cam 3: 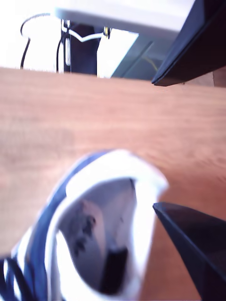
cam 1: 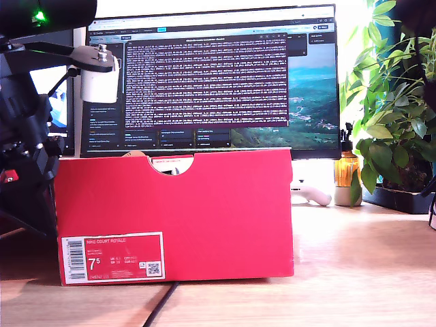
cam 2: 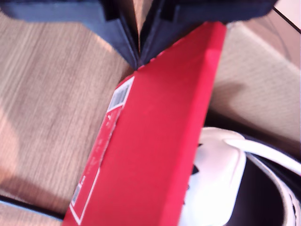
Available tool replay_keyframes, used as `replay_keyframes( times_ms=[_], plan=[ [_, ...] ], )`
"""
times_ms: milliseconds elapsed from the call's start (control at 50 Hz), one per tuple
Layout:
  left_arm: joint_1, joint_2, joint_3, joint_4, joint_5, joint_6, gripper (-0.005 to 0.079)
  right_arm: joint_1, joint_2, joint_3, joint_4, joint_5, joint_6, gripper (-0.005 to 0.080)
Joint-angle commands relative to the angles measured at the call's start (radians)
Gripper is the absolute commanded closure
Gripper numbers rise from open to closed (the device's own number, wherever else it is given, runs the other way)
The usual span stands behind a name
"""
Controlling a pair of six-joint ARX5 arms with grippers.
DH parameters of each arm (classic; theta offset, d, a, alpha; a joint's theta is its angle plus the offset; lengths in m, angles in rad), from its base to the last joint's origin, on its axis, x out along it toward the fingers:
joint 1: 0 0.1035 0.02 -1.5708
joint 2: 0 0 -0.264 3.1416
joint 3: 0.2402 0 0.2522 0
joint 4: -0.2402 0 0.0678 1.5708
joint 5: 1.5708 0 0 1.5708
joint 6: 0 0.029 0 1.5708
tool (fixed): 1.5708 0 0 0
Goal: Pack the blue shoes by picking the first shoe and placing it inside the red shoebox, left side, then picking and rotating the second shoe and placing it in the shoebox
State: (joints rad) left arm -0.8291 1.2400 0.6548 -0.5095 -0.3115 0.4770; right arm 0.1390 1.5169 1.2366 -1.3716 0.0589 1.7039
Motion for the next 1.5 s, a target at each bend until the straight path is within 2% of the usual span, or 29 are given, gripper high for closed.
replay_keyframes(
  times_ms=[0, 280, 540, 620, 680, 760, 800, 1000, 1200, 1360, 1480],
  plan=[
    [-0.004, 0.011, 0.002, 0.01, 0.021, -0.006, 0.0761, 0.0, 0.002, -0.037, -0.001, 0.003, 0.041, 0.0025],
    [-0.004, 0.011, 0.002, 0.01, 0.023, -0.006, 0.0761, -0.009, 0.005, -0.092, 0.039, 0.048, 0.157, 0.0029],
    [-0.004, 0.011, 0.002, 0.01, 0.024, -0.006, 0.0761, -0.015, 0.01, -0.188, 0.154, 0.048, 0.229, 0.0096],
    [-0.004, 0.011, 0.002, 0.01, 0.024, -0.006, 0.0761, -0.016, 0.01, -0.217, 0.171, 0.054, 0.274, 0.0215],
    [-0.004, 0.011, 0.002, 0.01, 0.024, -0.007, 0.0761, -0.015, 0.01, -0.236, 0.191, 0.056, 0.299, 0.0407],
    [-0.004, 0.011, 0.002, 0.01, 0.024, -0.006, 0.0761, -0.015, 0.011, -0.253, 0.201, 0.044, 0.376, 0.0712],
    [-0.004, 0.011, 0.002, 0.01, 0.024, -0.007, 0.0761, -0.015, 0.011, -0.255, 0.202, 0.045, 0.394, 0.077],
    [-0.004, 0.011, 0.002, 0.01, 0.024, -0.006, 0.0761, -0.03, 0.01, -0.254, 0.18, 0.077, 0.381, 0.0764],
    [-0.004, 0.011, 0.002, 0.01, 0.024, -0.006, 0.0761, -0.03, 0.0, -0.217, 0.088, 0.179, 0.221, 0.0764],
    [-0.004, 0.011, 0.002, 0.01, 0.024, -0.007, 0.0761, -0.03, -0.004, -0.143, 0.012, 0.31, 0.032, 0.0764],
    [-0.004, 0.011, 0.002, 0.01, 0.024, -0.006, 0.0761, -0.03, -0.004, -0.068, 0.013, 0.413, -0.277, 0.0764]
  ],
)
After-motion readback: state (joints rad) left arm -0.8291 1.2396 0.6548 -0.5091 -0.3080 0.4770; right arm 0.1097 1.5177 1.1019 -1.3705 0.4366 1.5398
